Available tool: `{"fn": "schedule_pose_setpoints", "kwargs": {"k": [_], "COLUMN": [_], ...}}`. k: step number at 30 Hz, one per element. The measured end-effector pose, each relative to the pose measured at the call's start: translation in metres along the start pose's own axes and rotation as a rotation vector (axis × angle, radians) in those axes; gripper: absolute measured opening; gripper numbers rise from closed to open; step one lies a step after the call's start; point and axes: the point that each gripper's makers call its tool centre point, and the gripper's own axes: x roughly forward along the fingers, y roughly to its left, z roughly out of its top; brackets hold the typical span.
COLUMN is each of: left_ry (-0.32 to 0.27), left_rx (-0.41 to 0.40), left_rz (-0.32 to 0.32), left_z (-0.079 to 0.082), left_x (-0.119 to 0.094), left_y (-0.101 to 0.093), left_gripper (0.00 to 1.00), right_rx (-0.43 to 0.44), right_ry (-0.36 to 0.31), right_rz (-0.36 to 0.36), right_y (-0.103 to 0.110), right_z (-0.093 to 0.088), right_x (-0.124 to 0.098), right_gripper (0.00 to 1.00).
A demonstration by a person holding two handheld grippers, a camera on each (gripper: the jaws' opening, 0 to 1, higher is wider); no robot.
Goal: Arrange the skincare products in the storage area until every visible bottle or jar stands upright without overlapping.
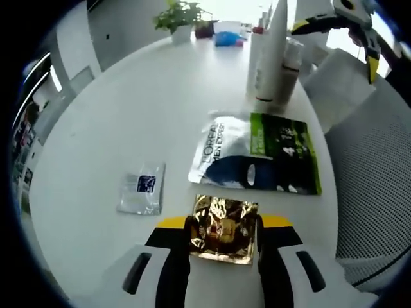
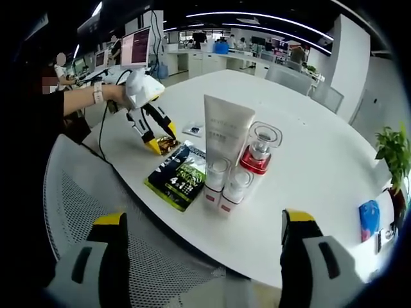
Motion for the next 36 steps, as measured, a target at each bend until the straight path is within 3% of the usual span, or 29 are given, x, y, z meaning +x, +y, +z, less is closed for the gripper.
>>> {"fn": "schedule_pose_setpoints", "kwargs": {"k": [21,36], "left_ry": [0.006,0.005], "left_rx": [-0.035,-0.003], "left_rz": [0.023,0.045], "left_z": [0.0063,0.0079], "left_x": [0.0040,0.0023], "left_y": [0.0035,0.0061], "left_gripper": [0.38,0.37], "right_rx": [0.003,0.012], "right_ry": [0.001,0.005], "right_rz": [-0.005,-0.015], "right_y": [-0.0009,-0.0013], "right_z": [-0.0011,-0.0053], "right_x": [-0.0011,-0.0018], "right_gripper": [1.00,1.00]}}
